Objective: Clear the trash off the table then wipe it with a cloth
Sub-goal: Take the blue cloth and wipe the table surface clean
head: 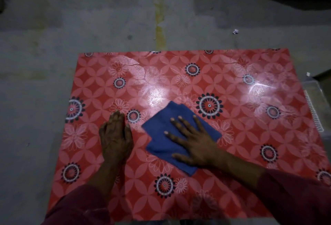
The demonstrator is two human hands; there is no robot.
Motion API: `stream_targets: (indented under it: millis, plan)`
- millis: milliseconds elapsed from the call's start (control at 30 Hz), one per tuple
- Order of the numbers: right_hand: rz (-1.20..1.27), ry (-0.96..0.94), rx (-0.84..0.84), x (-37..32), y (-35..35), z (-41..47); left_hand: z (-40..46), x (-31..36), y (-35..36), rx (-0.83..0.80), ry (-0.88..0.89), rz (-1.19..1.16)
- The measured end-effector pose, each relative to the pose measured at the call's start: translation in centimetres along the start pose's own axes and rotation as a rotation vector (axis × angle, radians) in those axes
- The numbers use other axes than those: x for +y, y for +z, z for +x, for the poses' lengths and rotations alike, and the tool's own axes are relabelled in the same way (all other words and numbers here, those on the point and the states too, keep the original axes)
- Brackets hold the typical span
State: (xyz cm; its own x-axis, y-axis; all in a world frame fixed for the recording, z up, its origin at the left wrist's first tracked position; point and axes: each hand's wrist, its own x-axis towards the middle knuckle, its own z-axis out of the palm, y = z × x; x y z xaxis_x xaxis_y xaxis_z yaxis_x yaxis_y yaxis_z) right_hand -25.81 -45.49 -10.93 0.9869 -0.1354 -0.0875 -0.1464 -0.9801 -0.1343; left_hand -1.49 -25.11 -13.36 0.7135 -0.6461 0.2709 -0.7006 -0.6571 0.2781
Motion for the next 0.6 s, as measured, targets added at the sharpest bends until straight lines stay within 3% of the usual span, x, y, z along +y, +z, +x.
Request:
stream_targets:
  millis: [67, 200, 367, 433, 600]
  plan:
    - [-0.034, 0.097, -0.011, 3.7, -0.1, -0.9, 0.3, 0.2, -0.2, -0.050, -0.029, -0.005]
    - [-0.019, 0.468, -0.028, 9.3, -0.9, 2.4, 0.4, 0.4, -0.6, -0.096, -0.060, -0.002]
    - [0.098, 0.776, 0.043, 8.6, -1.5, 11.0, 2.2, 1.4, -1.4, -0.098, -0.141, -0.029]
    - [0.089, 0.696, 0.076, 5.7, -1.3, 12.7, 3.7, 1.8, -1.5, -0.065, -0.129, 0.015]
    - [0.060, 0.198, 0.055, -1.8, 0.1, 10.1, 5.4, 0.7, 0.2, -0.040, -0.150, 0.112]
